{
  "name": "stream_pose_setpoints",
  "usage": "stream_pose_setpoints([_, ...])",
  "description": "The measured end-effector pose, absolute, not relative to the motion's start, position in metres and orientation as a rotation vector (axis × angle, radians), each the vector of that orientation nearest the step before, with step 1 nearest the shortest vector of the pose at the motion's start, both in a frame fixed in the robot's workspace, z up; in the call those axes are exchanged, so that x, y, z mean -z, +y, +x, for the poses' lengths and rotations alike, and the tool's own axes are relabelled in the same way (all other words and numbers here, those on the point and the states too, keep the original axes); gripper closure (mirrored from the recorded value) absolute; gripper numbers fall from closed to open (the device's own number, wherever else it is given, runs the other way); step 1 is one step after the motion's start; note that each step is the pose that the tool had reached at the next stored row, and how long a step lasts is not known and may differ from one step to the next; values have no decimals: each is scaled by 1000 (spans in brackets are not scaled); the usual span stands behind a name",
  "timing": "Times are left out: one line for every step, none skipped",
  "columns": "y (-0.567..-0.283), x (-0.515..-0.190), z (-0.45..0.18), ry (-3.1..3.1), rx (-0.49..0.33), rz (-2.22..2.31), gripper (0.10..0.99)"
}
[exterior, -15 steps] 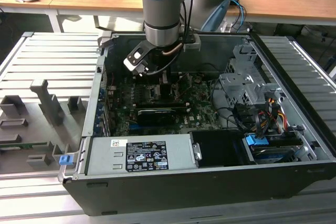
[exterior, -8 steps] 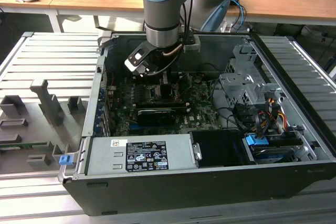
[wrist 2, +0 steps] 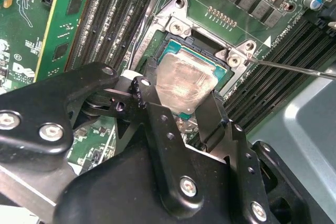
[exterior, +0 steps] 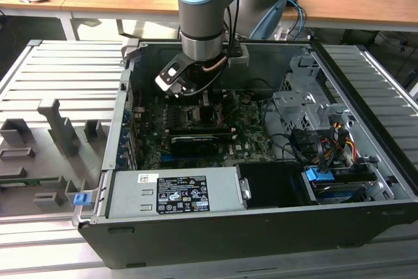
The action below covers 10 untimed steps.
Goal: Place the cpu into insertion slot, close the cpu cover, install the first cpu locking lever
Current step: 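Place the cpu into insertion slot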
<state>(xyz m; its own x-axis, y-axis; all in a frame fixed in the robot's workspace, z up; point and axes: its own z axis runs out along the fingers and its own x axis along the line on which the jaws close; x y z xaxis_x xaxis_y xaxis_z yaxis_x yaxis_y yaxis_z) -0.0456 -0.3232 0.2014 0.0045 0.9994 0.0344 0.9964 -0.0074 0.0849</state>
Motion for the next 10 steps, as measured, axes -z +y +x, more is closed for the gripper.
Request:
stream_pose_setpoints([-323,-201,-46,2187,-130,2200,549])
stream_pose_setpoints([-323,-201,-46,2187,-129,2200,549])
stream_pose_setpoints([-323,-201,-46,2186,-128,2199,549])
stream_pose_setpoints([-323,-200,-45,2186,-126,2198,549])
stream_pose_setpoints([-323,-200,-45,2185,-124,2197,549])
stream_pose_setpoints([-323,-200,-45,2184,-122,2196,549])
stream_pose_setpoints([-323,-200,-45,2184,-121,2196,549])
stream_pose_setpoints([-323,-200,-45,2183,-120,2196,549])
stream_pose_setpoints([-323,-200,-45,2183,-120,2196,549])
stream_pose_setpoints([-323,-200,-45,2183,-120,2195,549])
